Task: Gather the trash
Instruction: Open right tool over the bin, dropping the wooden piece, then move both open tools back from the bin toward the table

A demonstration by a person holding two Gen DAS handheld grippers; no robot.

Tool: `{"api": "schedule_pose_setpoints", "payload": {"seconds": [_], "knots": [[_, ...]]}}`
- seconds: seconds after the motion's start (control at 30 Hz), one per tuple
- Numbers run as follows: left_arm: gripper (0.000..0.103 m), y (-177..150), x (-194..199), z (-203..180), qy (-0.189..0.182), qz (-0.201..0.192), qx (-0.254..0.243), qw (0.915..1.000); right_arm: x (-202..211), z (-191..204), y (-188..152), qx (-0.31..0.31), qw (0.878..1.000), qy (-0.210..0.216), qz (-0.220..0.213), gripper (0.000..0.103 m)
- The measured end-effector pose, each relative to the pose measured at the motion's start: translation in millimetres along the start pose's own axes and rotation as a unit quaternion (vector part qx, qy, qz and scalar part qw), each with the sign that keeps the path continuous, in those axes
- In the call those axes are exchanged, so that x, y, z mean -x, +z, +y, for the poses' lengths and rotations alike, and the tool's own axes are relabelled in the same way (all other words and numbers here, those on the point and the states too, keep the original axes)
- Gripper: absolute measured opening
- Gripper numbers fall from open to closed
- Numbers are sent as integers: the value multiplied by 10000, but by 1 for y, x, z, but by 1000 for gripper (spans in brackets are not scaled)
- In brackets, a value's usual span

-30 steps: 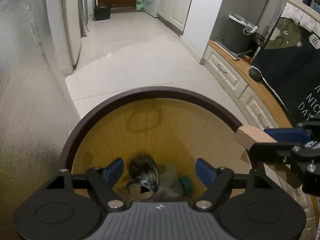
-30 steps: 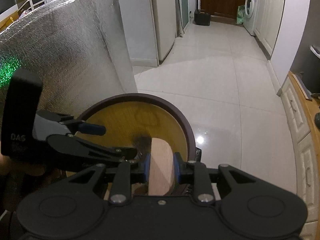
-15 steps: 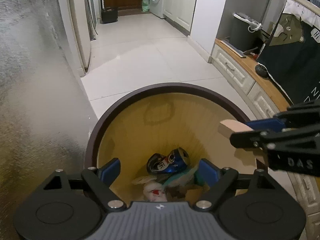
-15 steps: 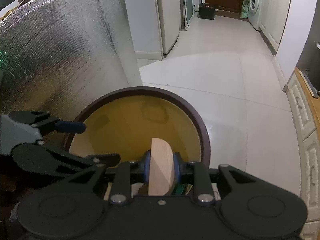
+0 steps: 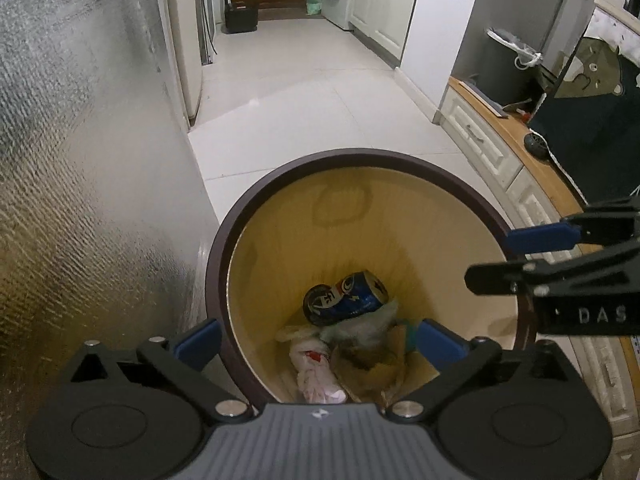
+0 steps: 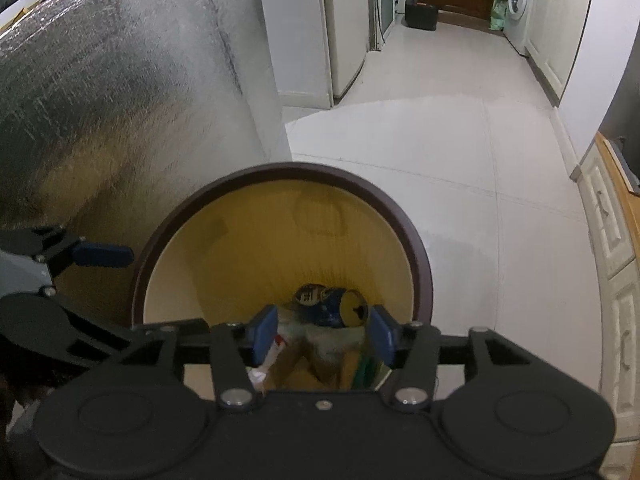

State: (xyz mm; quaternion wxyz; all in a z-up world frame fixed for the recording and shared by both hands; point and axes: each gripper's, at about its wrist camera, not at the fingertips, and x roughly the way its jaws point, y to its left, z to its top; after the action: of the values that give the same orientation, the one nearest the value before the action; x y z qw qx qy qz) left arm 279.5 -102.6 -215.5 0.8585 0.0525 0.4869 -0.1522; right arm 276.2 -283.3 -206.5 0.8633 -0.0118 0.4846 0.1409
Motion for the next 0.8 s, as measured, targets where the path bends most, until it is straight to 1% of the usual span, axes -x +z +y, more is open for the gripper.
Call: {"api": "schedule_pose_setpoints", "payload": {"seconds": [0.07, 0.13, 0.17, 0.2, 0.27, 0.37, 0.43, 0.47, 0.57, 0.8], "knots": [[103, -2, 1, -1, 86, 22, -41, 10000, 2, 0, -2, 32, 10000, -23, 35, 59], [103, -4, 4, -1, 74, 34, -36, 10000, 5, 1, -4, 48, 9999, -80, 62, 65], [103, -4, 6, -1, 63, 37, -28, 10000, 7, 1, -5, 42, 9999, -112, 66, 71], [103, -5, 8, 0, 57, 35, -21, 10000, 9, 0, -5, 39, 9999, -131, 50, 73], [103, -8, 12, 2, 72, 24, -2, 10000, 14, 1, -6, 49, 9999, -138, 16, 74], [103, -10, 18, 4, 78, 0, 44, 10000, 20, 1, -8, 31, 9998, -172, -24, 82], [103, -11, 22, 4, 58, -11, 83, 9999, 24, 1, -11, 44, 9998, -198, -55, 83], [103, -12, 24, 4, 50, -20, 102, 9999, 26, 3, -11, 50, 9997, -222, -69, 85], [103, -14, 31, 5, 39, -51, 126, 9999, 32, 3, -14, 12, 9995, -290, -140, 96], [103, -20, 50, 3, 59, -107, 137, 9998, 53, -2, -23, -155, 9986, -390, -318, 103]]}}
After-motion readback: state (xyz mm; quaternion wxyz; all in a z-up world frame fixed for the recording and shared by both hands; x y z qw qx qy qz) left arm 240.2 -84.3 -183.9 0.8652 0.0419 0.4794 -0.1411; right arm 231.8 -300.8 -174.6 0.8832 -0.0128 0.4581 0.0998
